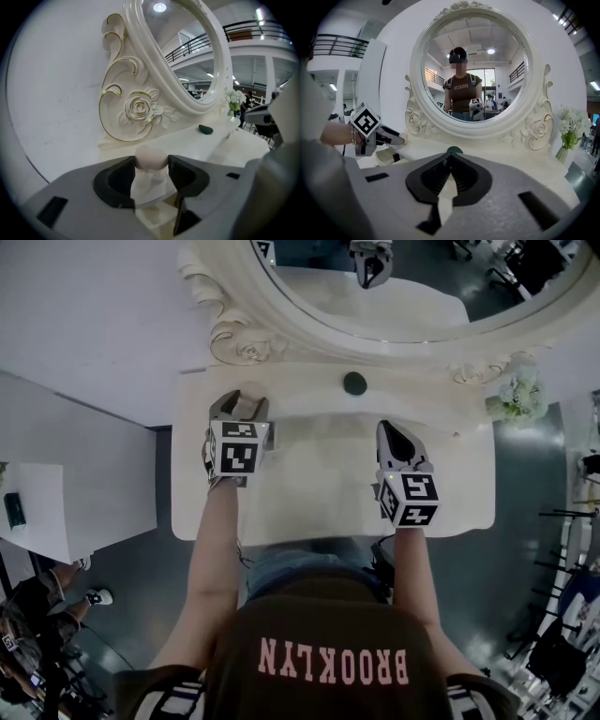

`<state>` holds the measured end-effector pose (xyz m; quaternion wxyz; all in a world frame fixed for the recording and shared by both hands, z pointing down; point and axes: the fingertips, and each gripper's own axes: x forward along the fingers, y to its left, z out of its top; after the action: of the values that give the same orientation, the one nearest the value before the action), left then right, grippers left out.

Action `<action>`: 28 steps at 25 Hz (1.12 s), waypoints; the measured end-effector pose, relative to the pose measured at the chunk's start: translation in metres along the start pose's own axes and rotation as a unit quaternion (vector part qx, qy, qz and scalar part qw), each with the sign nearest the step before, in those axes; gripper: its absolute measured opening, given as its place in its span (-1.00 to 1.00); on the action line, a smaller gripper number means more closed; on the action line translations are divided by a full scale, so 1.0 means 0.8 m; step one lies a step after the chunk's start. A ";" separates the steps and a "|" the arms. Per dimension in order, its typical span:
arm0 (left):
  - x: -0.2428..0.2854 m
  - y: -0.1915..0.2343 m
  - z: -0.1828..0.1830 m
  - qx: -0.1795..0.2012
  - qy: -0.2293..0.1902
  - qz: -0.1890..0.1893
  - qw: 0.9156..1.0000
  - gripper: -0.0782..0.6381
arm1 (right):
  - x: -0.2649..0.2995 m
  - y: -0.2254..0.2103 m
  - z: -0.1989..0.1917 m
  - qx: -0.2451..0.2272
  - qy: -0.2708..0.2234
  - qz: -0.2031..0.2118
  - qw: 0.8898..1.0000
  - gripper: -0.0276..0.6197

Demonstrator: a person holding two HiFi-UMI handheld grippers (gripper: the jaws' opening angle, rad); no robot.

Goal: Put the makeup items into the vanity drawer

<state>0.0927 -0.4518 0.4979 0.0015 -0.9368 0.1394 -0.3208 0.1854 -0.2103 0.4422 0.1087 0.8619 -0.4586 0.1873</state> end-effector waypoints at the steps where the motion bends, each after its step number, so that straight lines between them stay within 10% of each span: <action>1: -0.005 0.001 0.001 -0.002 -0.003 0.004 1.000 -0.17 | -0.002 0.001 0.001 -0.002 -0.002 0.003 1.000 -0.92; 28: -0.099 0.006 -0.087 -0.079 0.024 0.058 0.995 -0.16 | -0.052 0.027 -0.021 -0.007 -0.002 0.037 0.999 -0.92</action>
<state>-0.0105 -0.4297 0.5054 -0.0574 -0.9163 0.2183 -0.3309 0.1424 -0.1848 0.4399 0.1069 0.8437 -0.4921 0.1862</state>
